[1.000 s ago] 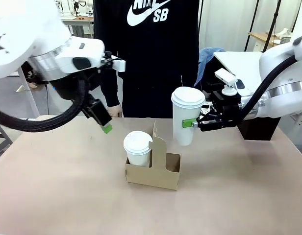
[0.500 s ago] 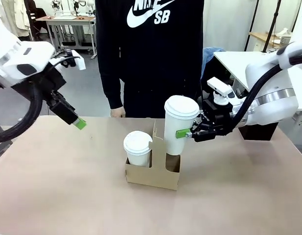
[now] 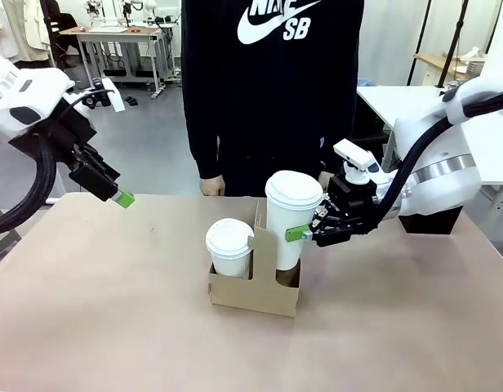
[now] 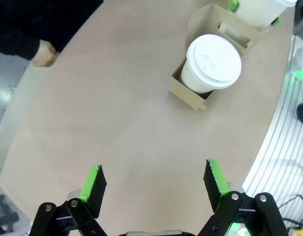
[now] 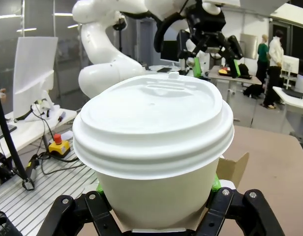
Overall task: Pour a drink into a cup and package it in a carrier.
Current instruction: Insert the held 600 ml Paper Cup into the Cup Carrier.
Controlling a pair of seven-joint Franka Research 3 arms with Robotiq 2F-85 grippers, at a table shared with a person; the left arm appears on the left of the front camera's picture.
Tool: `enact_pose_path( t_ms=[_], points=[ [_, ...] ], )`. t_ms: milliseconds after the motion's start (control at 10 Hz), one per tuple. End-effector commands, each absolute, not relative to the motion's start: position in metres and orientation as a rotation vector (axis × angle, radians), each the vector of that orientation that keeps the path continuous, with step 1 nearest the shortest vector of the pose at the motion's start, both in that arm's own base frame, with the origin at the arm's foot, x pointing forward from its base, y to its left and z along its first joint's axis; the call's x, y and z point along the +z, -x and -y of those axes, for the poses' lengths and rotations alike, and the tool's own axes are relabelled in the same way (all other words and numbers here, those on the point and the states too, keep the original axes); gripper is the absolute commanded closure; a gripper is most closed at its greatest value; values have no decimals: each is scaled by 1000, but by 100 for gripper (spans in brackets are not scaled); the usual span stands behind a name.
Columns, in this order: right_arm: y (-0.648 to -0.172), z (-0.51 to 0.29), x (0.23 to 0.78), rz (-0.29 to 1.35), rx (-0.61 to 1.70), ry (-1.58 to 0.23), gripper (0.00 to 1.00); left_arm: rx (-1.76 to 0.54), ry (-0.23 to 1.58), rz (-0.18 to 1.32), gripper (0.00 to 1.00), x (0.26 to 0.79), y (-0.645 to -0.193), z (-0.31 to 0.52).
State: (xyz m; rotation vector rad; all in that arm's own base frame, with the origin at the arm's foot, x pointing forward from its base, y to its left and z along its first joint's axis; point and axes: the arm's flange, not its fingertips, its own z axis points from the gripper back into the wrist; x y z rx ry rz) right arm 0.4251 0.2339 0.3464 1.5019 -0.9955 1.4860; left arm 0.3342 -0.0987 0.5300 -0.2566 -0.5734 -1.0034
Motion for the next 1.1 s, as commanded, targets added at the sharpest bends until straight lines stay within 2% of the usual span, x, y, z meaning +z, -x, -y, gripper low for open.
enact_pose_path(
  t_ms=[0, 1000],
  points=[
    [-437, -241, 338, 981, 1514, -1494, 20, -991, 261, 572, 0, 533, -331, 101],
    [-454, -233, 282, 844, 1471, -1527, 20, -991, 261, 572, 0, 533, -331, 101]
  ],
)
